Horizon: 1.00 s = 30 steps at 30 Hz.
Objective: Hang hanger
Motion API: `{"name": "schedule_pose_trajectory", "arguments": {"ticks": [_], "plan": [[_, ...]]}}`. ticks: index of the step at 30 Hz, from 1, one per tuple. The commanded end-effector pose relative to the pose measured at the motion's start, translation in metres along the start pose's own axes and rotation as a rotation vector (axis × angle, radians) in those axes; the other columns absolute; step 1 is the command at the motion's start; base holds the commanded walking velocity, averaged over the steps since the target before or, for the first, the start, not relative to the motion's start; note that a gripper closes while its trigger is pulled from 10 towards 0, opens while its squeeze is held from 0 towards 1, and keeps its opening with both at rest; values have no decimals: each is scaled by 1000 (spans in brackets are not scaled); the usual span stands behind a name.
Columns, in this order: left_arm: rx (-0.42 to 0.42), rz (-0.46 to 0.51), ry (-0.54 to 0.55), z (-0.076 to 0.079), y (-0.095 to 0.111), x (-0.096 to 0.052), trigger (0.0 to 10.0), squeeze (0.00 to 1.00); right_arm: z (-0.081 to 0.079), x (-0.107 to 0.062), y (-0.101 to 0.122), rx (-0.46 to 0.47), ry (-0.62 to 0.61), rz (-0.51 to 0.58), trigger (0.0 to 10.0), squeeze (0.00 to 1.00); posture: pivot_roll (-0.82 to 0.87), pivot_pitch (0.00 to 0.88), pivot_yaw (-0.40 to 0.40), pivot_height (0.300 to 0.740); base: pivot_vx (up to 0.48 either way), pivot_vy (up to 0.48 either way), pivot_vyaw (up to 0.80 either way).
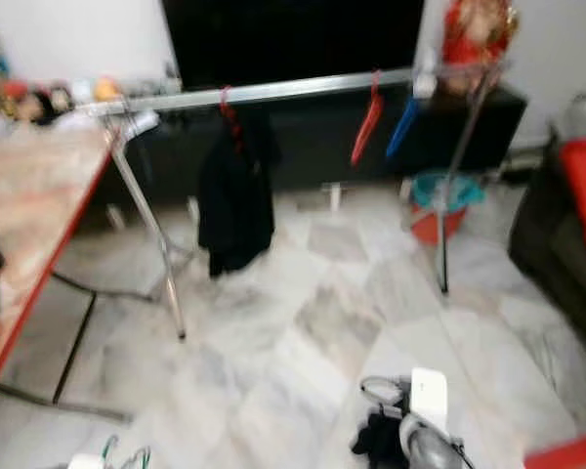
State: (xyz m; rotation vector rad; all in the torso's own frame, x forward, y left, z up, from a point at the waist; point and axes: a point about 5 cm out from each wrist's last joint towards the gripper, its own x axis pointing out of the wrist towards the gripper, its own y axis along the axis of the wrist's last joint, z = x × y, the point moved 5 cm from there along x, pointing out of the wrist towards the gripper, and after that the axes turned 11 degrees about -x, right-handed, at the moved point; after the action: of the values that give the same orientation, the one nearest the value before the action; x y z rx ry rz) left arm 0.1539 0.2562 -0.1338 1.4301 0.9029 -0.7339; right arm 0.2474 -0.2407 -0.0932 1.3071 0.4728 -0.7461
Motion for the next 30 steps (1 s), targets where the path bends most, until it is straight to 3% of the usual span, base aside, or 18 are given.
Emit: {"name": "schedule_pose_trajectory", "arguments": {"ticks": [1, 30], "plan": [[10, -9, 11, -6, -1, -1, 10000, 0, -7, 2, 11, 1, 14, 30, 10000, 0, 134, 0, 7, 732, -255, 0, 581], [7, -10, 5, -4, 0, 0, 10000, 0, -7, 2, 18, 20, 8, 55, 10000, 0, 134, 0, 4, 732, -254, 0, 17]]}}
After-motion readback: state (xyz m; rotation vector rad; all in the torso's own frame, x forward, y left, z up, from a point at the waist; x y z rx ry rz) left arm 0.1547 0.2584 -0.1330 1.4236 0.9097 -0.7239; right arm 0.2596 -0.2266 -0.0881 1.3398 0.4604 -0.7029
